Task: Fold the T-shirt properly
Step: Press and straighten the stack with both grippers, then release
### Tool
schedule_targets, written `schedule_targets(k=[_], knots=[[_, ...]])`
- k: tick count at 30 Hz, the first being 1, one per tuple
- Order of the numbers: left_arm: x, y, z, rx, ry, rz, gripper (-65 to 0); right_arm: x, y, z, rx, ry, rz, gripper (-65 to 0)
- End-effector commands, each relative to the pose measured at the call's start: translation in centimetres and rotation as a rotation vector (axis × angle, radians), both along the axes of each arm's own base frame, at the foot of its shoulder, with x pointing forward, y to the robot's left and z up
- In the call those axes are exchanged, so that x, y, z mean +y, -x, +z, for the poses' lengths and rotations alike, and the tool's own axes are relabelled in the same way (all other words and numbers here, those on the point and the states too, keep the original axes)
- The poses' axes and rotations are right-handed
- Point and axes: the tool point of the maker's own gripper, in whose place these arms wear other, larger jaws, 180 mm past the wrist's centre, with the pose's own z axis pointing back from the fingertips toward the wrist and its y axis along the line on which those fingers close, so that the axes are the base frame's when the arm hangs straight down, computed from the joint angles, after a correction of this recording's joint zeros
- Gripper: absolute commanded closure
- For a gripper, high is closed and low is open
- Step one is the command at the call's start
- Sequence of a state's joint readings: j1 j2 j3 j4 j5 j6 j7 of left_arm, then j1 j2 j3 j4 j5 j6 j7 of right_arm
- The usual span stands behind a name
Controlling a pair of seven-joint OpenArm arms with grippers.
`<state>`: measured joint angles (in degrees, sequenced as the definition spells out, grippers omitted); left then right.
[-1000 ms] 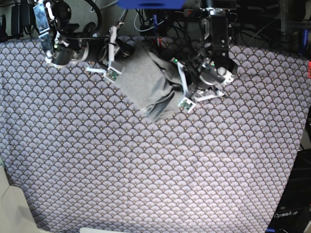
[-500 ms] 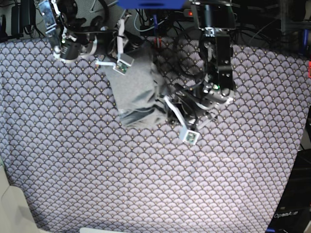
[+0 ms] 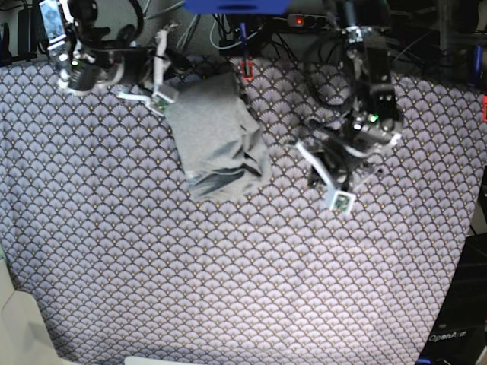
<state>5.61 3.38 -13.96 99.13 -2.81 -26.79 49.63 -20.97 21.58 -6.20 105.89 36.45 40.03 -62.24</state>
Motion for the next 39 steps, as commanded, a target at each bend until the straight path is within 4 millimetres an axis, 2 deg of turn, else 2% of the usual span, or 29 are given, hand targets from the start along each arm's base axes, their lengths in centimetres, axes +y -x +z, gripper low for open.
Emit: schedule_targets(k=[1, 5, 12, 15, 21, 27, 29, 33, 36, 39], knots=[[-0.1, -0.4, 1.0, -0.036, 0.019, 0.004, 0.0, -0.8, -1.1, 1.0, -0.042, -0.006, -0.022, 0.0], [-0.4, 0.4, 0.3, -0.016, 0.03, 0.004, 0.0, -3.6, -2.3, 1.4, -0.069, 0.039, -0.087, 0.0], [-5.7, -0.5, 1.4, -0.036, 0.116, -0.055, 0.0, -5.1, -3.6, 1.9, -0.105, 0.061, -0.126, 0.0], [-6.6, -1.3, 0.6, -0.015, 0.127, -0.078, 0.0, -4.4, -4.6, 2.3, -0.129, 0.05, -0.112, 0.0], [-8.1, -3.4, -1.2, -0.011, 0.188, -0.088, 0.0, -0.7, -4.6, 2.4, -0.124, -0.025, -0.065, 0.0], [-8.9, -4.6, -2.4, -0.002, 0.223, -0.089, 0.0, 1.0, -4.3, 2.5, -0.116, -0.071, -0.076, 0.0], [-9.3, -5.1, -2.3, 0.003, 0.251, -0.09, 0.0, 1.4, -4.0, 2.4, -0.11, -0.076, -0.064, 0.0], [-10.6, -6.4, -1.0, -0.021, 0.374, -0.079, 0.0, 2.4, -2.5, 1.9, -0.077, -0.09, -0.03, 0.0], [-11.0, -7.0, -0.5, -0.038, 0.423, -0.07, 0.0, 2.4, -2.3, 1.8, -0.071, -0.088, -0.03, 0.0], [-11.0, -7.2, -0.2, -0.045, 0.43, -0.069, 0.0, 1.4, -2.4, 1.7, -0.073, -0.064, -0.032, 0.0]])
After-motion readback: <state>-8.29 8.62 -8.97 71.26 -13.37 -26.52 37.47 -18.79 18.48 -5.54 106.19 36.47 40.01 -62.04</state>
